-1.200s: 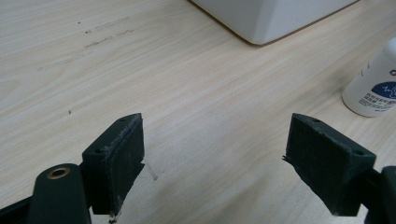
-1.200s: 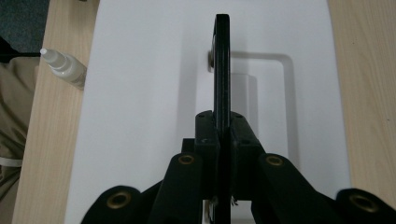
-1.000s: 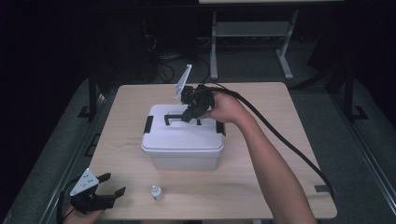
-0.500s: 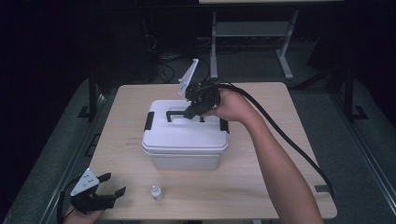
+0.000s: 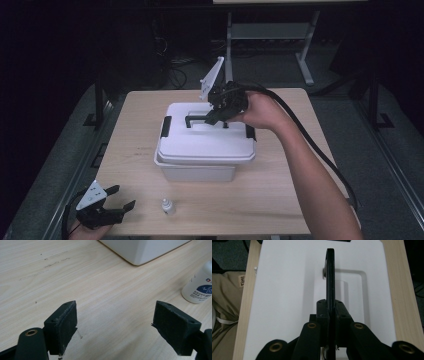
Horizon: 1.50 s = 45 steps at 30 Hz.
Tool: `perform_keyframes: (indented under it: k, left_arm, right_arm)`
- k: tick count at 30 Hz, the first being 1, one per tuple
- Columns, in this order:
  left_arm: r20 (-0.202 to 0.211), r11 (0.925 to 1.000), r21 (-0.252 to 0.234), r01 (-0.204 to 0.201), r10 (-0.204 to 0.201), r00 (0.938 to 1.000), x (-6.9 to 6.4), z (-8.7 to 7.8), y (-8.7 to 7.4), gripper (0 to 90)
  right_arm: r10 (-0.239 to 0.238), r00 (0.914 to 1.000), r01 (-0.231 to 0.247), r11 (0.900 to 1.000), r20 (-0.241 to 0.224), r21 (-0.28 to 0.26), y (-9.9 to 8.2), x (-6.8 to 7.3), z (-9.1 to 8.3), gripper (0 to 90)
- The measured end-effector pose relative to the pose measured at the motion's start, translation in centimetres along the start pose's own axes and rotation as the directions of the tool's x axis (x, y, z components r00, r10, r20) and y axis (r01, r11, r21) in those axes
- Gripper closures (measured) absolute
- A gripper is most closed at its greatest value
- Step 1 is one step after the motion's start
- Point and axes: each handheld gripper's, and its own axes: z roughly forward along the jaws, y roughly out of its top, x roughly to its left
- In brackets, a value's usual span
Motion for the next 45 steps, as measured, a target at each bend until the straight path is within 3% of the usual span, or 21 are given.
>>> perform_keyframes:
  k: [7, 17, 23, 45]
  left_arm:
    - [0.000, 1.0000, 0.003, -0.007, 0.007, 1.0000, -0.2, 0.1, 0.1, 19.2]
    - [-0.001, 0.9999, 0.005, -0.012, 0.012, 0.9999, -0.3, 0.0, 0.2, 19.3]
    - [-0.006, 0.9997, 0.012, -0.023, 0.023, 0.9997, -0.5, 0.2, 0.3, 19.5]
    - [-0.009, 0.9992, 0.027, -0.030, 0.030, 0.9995, -0.8, 0.4, 0.3, 19.5]
  right_arm:
    - [0.003, 0.9994, -0.003, 1.0000, 0.034, 0.006, -0.6, 0.8, -2.3, 84.2]
    - [0.022, 0.9982, -0.022, 0.9997, 0.055, 0.005, -2.0, 1.6, -4.3, 84.2]
    - [0.048, 0.9959, -0.047, 0.9989, 0.077, -0.004, -3.9, 2.3, -5.9, 84.1]
    - [0.130, 0.9840, -0.128, 0.9914, 0.122, -0.025, -10.3, 4.2, -9.0, 84.1]
